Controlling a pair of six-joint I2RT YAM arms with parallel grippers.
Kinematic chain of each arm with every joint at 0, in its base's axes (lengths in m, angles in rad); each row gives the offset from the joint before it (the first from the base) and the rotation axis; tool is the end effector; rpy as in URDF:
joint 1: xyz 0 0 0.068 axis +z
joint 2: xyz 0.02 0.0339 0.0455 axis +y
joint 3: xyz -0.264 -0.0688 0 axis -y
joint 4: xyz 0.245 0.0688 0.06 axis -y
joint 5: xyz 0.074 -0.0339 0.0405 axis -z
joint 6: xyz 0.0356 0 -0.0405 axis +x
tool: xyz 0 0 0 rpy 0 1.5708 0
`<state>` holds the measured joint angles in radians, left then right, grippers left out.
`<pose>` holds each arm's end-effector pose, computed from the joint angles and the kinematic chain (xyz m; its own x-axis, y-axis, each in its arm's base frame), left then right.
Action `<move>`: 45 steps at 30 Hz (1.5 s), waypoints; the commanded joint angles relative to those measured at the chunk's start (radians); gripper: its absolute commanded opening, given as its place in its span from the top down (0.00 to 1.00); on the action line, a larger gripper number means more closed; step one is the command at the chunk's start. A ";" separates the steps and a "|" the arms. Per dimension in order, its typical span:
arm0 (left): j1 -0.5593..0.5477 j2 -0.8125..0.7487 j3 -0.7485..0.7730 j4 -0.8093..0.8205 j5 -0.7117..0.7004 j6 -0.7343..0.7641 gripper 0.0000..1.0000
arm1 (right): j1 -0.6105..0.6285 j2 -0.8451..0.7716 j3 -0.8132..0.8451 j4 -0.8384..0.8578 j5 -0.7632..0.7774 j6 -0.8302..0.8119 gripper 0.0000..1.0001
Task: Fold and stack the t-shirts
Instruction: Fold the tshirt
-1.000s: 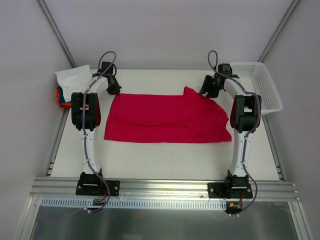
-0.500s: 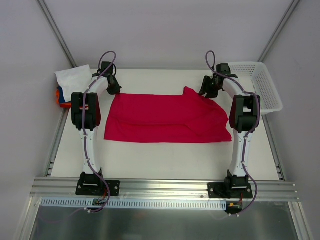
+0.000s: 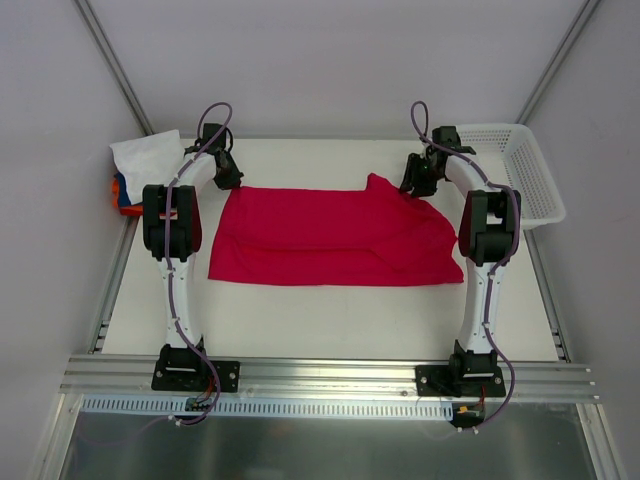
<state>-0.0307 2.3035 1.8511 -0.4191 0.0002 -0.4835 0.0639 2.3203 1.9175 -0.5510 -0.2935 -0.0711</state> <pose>0.5135 -0.0158 0.1727 -0.6916 -0.4439 -0.5698 -0.3283 0.8959 -0.2994 0.5096 0.0429 0.1778 -0.7957 -0.1191 -0.5939 -0.2854 0.9385 0.1943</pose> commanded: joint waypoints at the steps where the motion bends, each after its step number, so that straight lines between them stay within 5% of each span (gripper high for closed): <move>1: 0.012 0.008 0.033 -0.027 0.031 0.011 1.00 | 0.017 -0.068 -0.008 -0.027 0.016 -0.028 0.52; 10: 0.012 0.008 0.033 -0.026 0.037 0.013 1.00 | 0.047 -0.019 0.081 -0.144 0.186 -0.104 0.49; 23: 0.018 0.011 0.034 -0.027 0.052 0.010 1.00 | 0.062 -0.013 0.078 -0.161 0.191 -0.104 1.00; 45: 0.018 -0.125 -0.030 -0.026 0.066 0.020 1.00 | 0.062 -0.216 -0.003 -0.092 0.234 -0.099 1.00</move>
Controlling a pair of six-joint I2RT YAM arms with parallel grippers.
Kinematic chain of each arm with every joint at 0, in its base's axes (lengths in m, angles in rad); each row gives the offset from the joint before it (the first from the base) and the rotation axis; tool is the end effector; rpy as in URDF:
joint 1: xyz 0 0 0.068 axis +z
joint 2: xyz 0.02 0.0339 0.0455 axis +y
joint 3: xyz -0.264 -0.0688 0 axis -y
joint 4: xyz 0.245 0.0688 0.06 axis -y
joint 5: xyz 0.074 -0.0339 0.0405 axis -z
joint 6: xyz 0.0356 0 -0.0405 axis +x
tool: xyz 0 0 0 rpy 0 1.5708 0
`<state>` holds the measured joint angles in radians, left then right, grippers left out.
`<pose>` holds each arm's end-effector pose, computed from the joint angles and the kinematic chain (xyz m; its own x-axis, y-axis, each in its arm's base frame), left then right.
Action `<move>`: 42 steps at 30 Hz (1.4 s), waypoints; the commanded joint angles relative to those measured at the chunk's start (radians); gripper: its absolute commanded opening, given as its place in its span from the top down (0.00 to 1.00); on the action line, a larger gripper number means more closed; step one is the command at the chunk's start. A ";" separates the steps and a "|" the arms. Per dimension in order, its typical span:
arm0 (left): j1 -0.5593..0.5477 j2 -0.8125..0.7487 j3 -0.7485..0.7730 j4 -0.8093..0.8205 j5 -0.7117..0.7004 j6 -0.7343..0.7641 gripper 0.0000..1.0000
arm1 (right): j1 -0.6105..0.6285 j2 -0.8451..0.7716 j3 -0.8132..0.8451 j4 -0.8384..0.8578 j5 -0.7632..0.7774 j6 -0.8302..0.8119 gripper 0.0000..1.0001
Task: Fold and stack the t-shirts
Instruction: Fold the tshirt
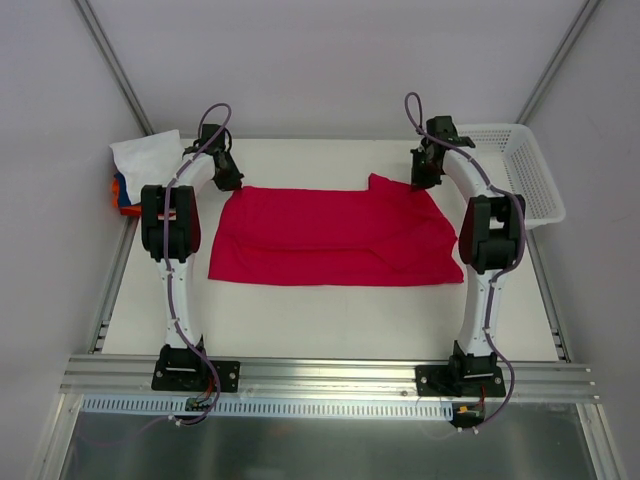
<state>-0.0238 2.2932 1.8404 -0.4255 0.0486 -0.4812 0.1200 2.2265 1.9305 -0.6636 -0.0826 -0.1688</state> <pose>0.5109 -0.0139 0.1740 -0.7074 -0.4456 -0.5486 -0.3076 0.8930 -0.3287 0.4917 0.0622 0.2190 -0.7736 -0.2619 -0.5770 -0.3005 0.9533 -0.0298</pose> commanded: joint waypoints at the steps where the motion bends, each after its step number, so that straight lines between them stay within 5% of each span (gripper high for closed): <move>1: 0.012 -0.127 -0.038 -0.019 0.017 0.018 1.00 | 0.006 -0.132 -0.033 0.025 0.024 0.000 1.00; 42: -0.007 -0.893 -0.730 -0.021 0.033 0.007 1.00 | 0.069 -0.904 -0.686 -0.045 0.145 0.083 1.00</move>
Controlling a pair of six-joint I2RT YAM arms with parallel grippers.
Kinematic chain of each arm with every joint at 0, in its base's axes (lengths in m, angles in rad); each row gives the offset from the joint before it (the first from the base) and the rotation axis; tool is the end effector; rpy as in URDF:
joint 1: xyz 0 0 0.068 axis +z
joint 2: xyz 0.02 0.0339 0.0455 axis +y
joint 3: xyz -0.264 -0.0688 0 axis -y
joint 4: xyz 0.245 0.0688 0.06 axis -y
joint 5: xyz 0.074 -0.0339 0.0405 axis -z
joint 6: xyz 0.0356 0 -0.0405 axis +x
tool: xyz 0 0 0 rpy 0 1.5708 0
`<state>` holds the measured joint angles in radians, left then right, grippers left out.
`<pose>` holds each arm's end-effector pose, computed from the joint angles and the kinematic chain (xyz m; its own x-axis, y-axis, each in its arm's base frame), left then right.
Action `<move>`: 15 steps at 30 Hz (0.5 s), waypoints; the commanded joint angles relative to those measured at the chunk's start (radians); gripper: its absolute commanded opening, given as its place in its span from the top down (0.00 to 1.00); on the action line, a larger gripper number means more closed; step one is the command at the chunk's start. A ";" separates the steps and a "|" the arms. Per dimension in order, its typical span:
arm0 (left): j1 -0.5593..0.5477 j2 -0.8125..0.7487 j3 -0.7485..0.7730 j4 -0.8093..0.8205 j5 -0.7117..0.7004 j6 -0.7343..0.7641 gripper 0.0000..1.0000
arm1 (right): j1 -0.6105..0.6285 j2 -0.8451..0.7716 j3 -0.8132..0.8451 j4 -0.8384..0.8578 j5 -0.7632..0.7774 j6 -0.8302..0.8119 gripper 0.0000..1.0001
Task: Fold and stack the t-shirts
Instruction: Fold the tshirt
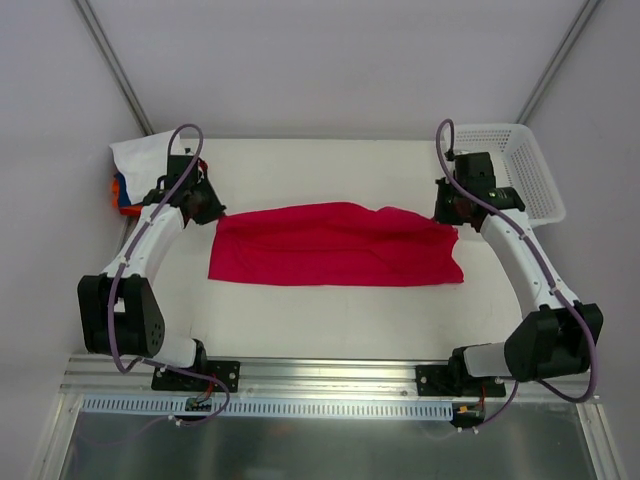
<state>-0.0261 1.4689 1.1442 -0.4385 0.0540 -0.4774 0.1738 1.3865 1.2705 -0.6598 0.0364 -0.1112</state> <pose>0.3235 -0.0104 0.2791 -0.6436 -0.4422 -0.6247 -0.2597 0.8940 -0.3652 0.2958 0.0506 0.3275 -0.6691 -0.2301 -0.7066 -0.2229 0.9692 -0.1045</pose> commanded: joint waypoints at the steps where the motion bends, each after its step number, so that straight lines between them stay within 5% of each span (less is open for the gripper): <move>1: -0.005 -0.097 -0.059 -0.006 0.029 0.000 1.00 | 0.019 -0.092 -0.052 -0.053 0.031 0.033 1.00; 15: -0.008 -0.334 -0.250 -0.028 0.018 -0.026 1.00 | 0.026 -0.314 -0.238 -0.124 0.102 0.099 1.00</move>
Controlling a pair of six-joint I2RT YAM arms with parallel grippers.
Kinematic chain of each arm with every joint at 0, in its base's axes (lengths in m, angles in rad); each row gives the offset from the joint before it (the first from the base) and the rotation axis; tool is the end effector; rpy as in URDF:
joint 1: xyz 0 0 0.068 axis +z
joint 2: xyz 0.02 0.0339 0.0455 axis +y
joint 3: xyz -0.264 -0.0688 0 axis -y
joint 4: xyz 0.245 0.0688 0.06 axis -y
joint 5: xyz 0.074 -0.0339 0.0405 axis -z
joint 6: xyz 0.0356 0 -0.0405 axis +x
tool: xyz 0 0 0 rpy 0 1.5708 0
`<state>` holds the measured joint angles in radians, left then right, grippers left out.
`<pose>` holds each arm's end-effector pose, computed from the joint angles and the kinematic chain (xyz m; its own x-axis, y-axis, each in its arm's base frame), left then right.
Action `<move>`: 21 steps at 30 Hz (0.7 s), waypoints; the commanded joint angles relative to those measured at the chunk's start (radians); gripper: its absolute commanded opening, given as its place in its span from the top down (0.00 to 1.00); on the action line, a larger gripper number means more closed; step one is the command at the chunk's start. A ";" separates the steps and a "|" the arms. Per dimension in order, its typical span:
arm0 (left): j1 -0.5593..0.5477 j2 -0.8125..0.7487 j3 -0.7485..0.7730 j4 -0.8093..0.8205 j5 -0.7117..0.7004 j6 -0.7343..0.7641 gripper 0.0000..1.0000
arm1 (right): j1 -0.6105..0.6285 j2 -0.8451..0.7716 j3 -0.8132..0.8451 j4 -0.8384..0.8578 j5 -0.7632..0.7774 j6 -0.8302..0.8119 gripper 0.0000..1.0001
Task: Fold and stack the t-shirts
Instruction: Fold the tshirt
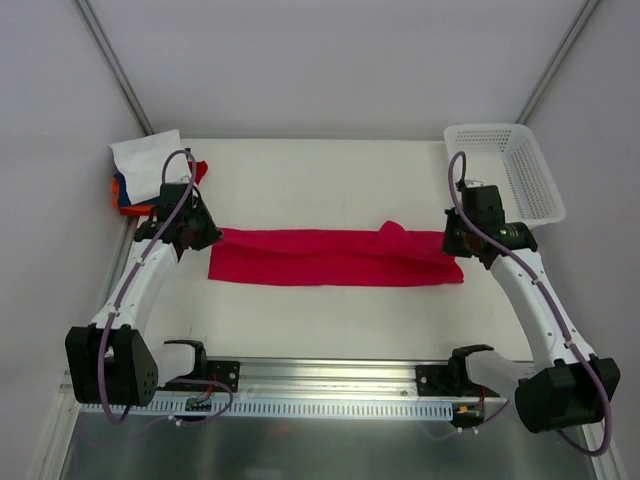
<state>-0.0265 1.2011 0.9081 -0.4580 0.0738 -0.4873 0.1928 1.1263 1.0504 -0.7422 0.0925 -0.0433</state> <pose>0.2564 -0.0094 0.2716 -0.6403 -0.4502 -0.6224 -0.2484 0.8881 -0.3867 0.2265 0.0409 0.3132 -0.7101 -0.1825 -0.6800 -0.1597 0.9824 -0.0969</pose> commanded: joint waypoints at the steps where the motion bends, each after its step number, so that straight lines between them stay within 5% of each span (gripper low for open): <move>1: -0.007 -0.075 -0.023 -0.017 -0.003 -0.016 1.00 | 0.007 -0.063 -0.024 -0.046 0.050 0.034 1.00; 21: -0.007 -0.143 -0.195 -0.042 -0.037 -0.037 1.00 | 0.007 -0.054 -0.151 0.023 0.046 0.083 1.00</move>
<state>-0.0269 1.0847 0.7410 -0.4862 0.0654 -0.5129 0.1928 1.0641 0.9012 -0.7490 0.1360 0.0261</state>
